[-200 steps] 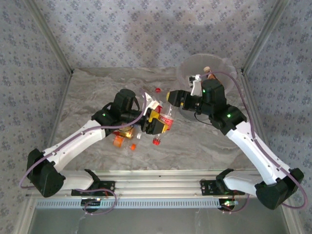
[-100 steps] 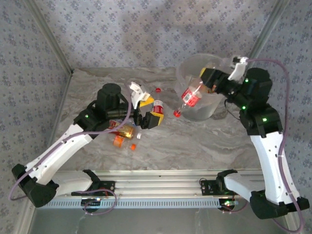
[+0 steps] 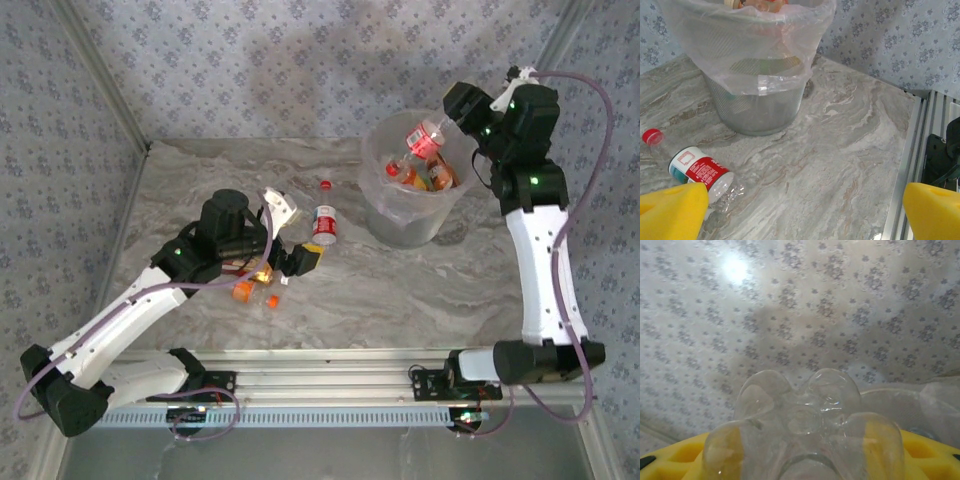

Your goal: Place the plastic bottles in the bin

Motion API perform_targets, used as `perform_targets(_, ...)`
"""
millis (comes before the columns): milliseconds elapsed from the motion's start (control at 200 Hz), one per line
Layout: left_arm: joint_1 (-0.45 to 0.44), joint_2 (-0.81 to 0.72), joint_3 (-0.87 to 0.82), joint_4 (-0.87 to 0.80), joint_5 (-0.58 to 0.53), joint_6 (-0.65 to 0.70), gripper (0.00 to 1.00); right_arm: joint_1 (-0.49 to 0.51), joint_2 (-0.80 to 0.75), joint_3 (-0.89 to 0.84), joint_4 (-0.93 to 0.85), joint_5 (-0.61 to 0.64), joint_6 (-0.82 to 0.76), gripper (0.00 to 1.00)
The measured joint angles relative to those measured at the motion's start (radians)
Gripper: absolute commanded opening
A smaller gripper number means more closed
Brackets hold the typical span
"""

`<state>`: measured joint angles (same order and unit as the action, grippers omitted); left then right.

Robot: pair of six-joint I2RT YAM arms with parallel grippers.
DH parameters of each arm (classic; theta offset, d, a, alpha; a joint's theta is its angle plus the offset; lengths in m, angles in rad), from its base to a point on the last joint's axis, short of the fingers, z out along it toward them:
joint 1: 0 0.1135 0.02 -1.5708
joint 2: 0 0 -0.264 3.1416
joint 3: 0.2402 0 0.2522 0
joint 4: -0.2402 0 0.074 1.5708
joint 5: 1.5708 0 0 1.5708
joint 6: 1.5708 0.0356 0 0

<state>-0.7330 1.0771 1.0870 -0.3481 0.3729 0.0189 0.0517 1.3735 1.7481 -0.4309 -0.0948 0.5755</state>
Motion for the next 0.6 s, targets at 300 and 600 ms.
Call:
perform_targets(300, 0.0, 0.007, 0.0, 0.0, 0.0, 0.0, 1.0, 0.009, 0.174, 0.141, 0.06, 0.041, -0.042, 0.54)
perform_targets(600, 0.0, 0.031, 0.0, -0.005, 0.0, 0.008, 1.0, 0.091, 0.325, 0.227, 0.033, -0.004, -0.208, 0.55)
